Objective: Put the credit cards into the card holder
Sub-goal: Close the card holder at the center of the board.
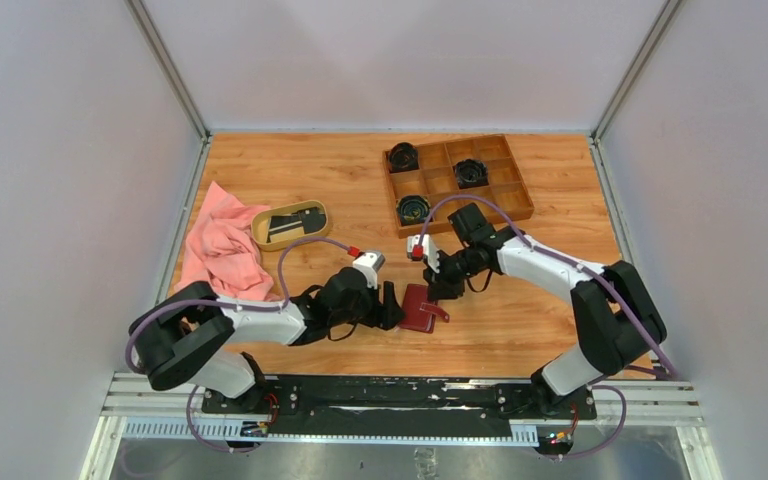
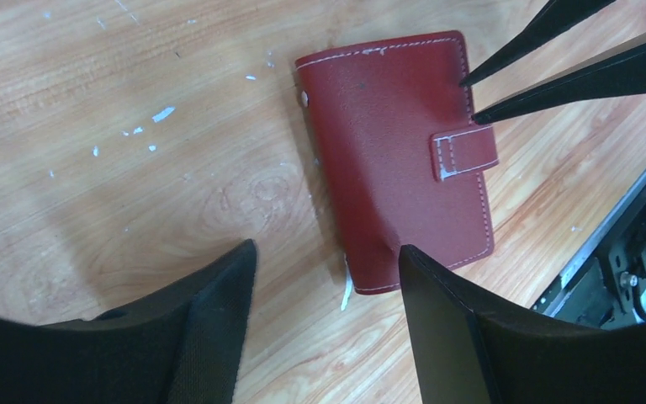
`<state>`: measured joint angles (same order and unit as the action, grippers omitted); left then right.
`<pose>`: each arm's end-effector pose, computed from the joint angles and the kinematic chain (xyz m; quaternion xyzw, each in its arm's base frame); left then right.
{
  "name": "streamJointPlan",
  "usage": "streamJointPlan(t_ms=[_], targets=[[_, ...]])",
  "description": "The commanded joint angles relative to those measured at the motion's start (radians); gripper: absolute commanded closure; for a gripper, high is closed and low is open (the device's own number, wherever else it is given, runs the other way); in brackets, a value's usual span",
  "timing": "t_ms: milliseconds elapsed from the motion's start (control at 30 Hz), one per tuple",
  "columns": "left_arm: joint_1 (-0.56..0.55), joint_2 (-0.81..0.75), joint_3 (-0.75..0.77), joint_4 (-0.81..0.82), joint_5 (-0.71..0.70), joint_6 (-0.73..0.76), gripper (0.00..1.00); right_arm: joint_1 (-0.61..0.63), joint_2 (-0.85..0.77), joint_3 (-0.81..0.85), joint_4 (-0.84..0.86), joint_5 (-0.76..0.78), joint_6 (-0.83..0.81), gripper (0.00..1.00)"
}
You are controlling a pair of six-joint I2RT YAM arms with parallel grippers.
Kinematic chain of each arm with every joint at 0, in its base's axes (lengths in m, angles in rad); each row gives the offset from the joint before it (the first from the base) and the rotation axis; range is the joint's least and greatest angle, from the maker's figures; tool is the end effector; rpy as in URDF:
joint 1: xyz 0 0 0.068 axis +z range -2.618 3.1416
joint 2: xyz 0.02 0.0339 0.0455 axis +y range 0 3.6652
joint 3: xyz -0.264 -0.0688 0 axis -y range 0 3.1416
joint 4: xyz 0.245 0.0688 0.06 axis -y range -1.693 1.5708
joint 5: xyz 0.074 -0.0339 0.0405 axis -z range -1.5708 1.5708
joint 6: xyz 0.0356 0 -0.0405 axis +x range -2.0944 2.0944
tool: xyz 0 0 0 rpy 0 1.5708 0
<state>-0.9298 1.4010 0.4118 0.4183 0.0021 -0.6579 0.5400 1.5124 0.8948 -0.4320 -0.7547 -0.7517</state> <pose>0.1508 -0.2023 0.1427 0.1194 0.8694 -0.3425 0.3354 0.2352 0.1694 0.1974 -0.6165 0.6602 0.3287 0.2758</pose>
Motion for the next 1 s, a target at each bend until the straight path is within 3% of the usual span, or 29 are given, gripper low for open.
streamJointPlan(t_ms=[0,367,633,967], targets=[[0.005,0.07,0.033,0.048,0.034,-0.021,0.34,0.039,0.026,0.016,0.001,0.057,0.008,0.78],[0.005,0.128,0.059,0.051,0.059,-0.023,0.36,0.057,0.049,-0.002,-0.044,0.199,-0.055,0.81],[0.017,0.121,0.042,0.068,0.07,-0.041,0.26,0.057,0.084,0.003,-0.065,0.224,-0.069,0.82],[0.069,0.299,-0.037,0.468,0.25,-0.244,0.29,0.056,0.089,-0.002,-0.069,0.221,-0.075,0.82]])
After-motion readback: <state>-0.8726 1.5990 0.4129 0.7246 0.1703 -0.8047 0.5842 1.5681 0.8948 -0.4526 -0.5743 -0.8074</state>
